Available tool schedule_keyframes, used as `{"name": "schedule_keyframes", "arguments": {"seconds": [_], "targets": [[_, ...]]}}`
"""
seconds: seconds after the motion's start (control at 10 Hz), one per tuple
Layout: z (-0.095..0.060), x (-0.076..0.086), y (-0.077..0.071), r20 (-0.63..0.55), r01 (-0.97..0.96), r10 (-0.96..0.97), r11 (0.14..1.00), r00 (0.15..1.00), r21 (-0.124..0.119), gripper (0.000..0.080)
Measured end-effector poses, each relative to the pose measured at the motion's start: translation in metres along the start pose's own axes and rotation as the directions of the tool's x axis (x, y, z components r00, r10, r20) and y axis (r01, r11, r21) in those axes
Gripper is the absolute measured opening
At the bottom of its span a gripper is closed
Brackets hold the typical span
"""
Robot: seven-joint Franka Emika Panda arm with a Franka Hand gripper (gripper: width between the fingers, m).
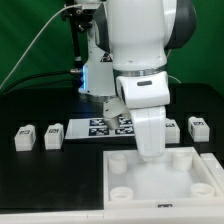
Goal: Assemble one leg
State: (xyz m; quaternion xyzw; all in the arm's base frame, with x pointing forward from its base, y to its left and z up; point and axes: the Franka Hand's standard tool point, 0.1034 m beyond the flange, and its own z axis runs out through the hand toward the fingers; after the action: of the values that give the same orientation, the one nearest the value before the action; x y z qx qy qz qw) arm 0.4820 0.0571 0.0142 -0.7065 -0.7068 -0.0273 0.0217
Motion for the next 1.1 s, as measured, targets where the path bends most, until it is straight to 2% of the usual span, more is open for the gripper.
{"name": "schedule_keyframes", "arguments": {"seconds": [0.6, 0.7, 0.8, 0.9, 1.0, 1.1], "targets": [[0.0003, 0.0025, 0.004, -0.004, -0.019, 0.019, 1.0, 1.0, -0.005, 0.0061], [0.0003, 0.0021, 0.004, -0.004, -0.02, 0.02, 1.0, 1.0, -0.005, 0.0275], [0.0003, 0.0018, 0.004, -0.004, -0.02, 0.02, 1.0, 1.0, -0.005, 0.0275], [0.0003, 0.0015, 0.004, -0.003, -0.021, 0.021, 1.0, 1.0, -0.005, 0.0458], [0.0003, 0.0015, 0.004, -0.003, -0.021, 0.021, 1.0, 1.0, -0.005, 0.058], [0.0003, 0.0014, 0.004, -0.003, -0.021, 0.021, 1.0, 1.0, -0.005, 0.058]]}}
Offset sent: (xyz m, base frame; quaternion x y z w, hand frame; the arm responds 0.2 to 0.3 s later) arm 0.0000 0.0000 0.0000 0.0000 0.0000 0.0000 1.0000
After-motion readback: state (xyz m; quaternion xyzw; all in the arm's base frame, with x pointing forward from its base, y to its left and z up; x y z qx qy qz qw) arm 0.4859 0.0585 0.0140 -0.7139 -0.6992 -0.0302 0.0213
